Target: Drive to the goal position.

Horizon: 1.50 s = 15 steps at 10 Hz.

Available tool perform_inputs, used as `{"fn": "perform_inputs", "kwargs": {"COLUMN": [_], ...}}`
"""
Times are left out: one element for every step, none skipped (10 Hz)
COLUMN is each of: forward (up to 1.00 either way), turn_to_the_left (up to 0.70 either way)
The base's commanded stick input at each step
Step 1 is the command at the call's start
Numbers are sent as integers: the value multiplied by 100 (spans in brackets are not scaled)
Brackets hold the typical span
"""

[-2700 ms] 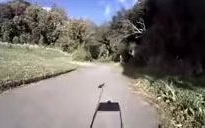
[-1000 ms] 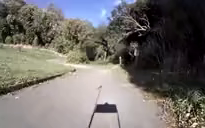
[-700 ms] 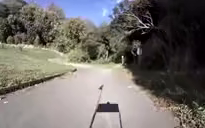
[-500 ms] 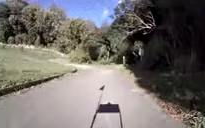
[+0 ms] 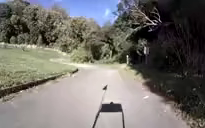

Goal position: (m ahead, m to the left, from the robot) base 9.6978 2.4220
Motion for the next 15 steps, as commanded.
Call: {"fn": "perform_inputs", "kwargs": {"forward": [100,100,100,100,100,100,100,100,100,100,100,100,100,100,100], "turn_to_the_left": [-7,-13,-39,-40,-31,-14,0,0,0,0,0,0,0,0,0]}}
